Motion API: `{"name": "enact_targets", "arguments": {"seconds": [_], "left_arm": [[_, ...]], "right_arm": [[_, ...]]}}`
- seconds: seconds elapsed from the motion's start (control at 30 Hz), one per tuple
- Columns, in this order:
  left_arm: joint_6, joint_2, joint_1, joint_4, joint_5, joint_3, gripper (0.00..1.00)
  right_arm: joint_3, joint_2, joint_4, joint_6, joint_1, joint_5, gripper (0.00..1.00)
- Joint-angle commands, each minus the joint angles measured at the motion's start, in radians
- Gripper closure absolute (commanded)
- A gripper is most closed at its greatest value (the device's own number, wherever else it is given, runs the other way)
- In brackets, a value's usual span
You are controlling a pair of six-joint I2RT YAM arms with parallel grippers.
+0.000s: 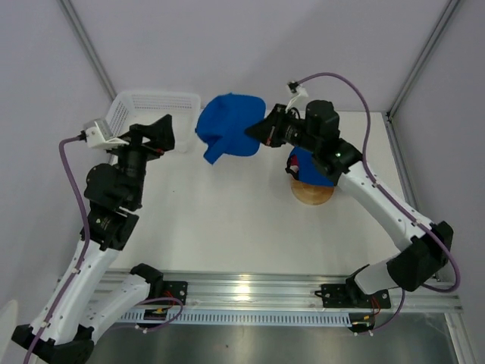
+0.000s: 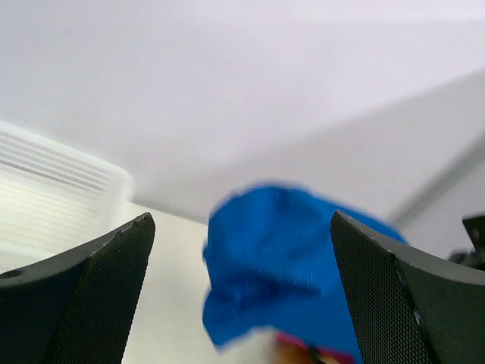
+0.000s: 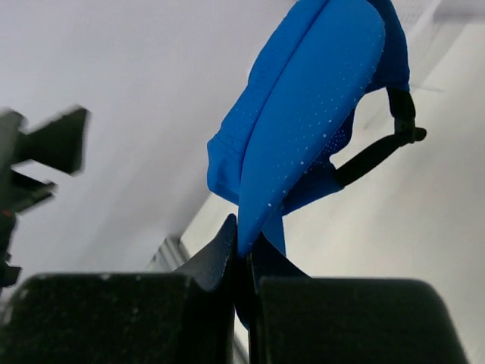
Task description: Stack the hats
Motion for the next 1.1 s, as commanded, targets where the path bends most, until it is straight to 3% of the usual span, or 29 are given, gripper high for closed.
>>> {"name": "enact_targets", "arguments": {"seconds": [0.0,0.03,0.07,0.1,0.13,0.2,0.23,0.27,0.3,0.37,0.4,0.47,0.5,0.53,0.57,0.6,0.63,0.67,0.7,0.73,0.77,0.8,0.83,0.97,1.03,1.07], "left_arm": [[0.271,0.008,-0.005,-0.020,-0.259,0.010,0.00],[0.286,0.020,-0.005,-0.020,-0.270,0.013,0.00],[0.297,0.036,-0.005,-0.032,-0.279,0.017,0.01],[0.303,0.054,-0.005,-0.043,-0.290,0.041,0.01],[0.310,0.088,-0.005,-0.090,-0.301,0.052,0.01],[0.314,0.108,-0.005,-0.106,-0.307,0.059,0.00],[0.313,0.119,-0.004,-0.099,-0.310,0.053,0.01],[0.308,0.119,-0.004,-0.097,-0.302,0.049,0.00],[0.303,0.120,-0.002,-0.097,-0.296,0.049,0.01],[0.310,0.119,-0.002,-0.079,-0.287,0.038,0.01],[0.314,0.119,-0.002,-0.072,-0.298,0.033,0.01],[0.303,0.119,0.001,-0.072,-0.307,0.027,0.00],[0.293,0.119,0.006,-0.075,-0.296,0.030,0.00],[0.290,0.117,0.007,-0.072,-0.287,0.026,0.01],[0.290,0.116,0.010,-0.072,-0.278,0.021,0.00],[0.284,0.119,0.013,-0.072,-0.275,0.017,0.00],[0.277,0.119,0.018,-0.074,-0.275,0.014,0.00],[0.270,0.120,0.023,-0.080,-0.272,0.013,0.01],[0.255,0.122,0.033,-0.086,-0.264,0.013,0.00],[0.250,0.119,0.038,-0.095,-0.247,0.012,0.01],[0.248,0.116,0.044,-0.095,-0.240,0.010,0.01],[0.245,0.109,0.055,-0.097,-0.238,0.003,0.01],[0.239,0.105,0.061,-0.095,-0.233,-0.003,0.01],[0.213,0.093,0.092,-0.091,-0.201,-0.023,0.01],[0.221,0.091,0.092,-0.082,-0.206,-0.039,0.00],[0.227,0.094,0.093,-0.071,-0.213,-0.042,0.00]], "right_arm": [[-0.029,0.061,0.054,0.043,-0.005,-0.208,1.00],[-0.006,0.113,0.029,-0.003,0.023,-0.120,1.00],[0.079,0.162,-0.254,-0.103,0.071,0.028,1.00],[0.194,0.227,-0.406,-0.214,0.151,0.283,1.00],[0.365,0.327,-0.514,-0.214,0.144,0.230,1.00],[0.281,0.308,-0.316,-0.139,0.083,-0.056,1.00],[0.232,0.274,-0.265,-0.115,0.095,0.041,1.00],[0.283,0.280,-0.394,-0.163,0.131,0.223,1.00],[0.344,0.295,-0.456,-0.214,0.173,0.508,1.00],[0.396,0.296,-0.467,-0.255,0.173,0.405,1.00],[0.365,0.283,-0.425,-0.236,0.150,0.254,1.00],[0.333,0.273,-0.407,-0.255,0.156,0.372,1.00],[0.351,0.291,-0.427,-0.277,0.178,0.565,1.00],[0.362,0.303,-0.442,-0.286,0.169,0.532,1.00],[0.366,0.309,-0.401,-0.238,0.137,0.398,1.00],[0.289,0.303,-0.307,-0.190,0.098,-0.003,1.00],[0.250,0.302,-0.204,-0.135,0.074,-0.098,1.00],[0.254,0.306,-0.223,-0.127,0.089,-0.072,1.00],[0.349,0.338,-0.288,-0.218,0.113,0.144,1.00],[0.391,0.355,-0.348,-0.244,0.126,0.173,1.00],[0.415,0.362,-0.375,-0.252,0.109,0.124,1.00],[0.410,0.352,-0.349,-0.222,0.092,-0.058,1.00],[0.403,0.340,-0.299,-0.197,0.075,-0.128,1.00],[0.359,0.242,-0.307,-0.223,0.006,-0.197,1.00],[0.260,0.176,-0.294,-0.168,-0.119,-0.312,1.00],[0.206,0.153,-0.197,-0.109,-0.173,-0.449,1.00]]}}
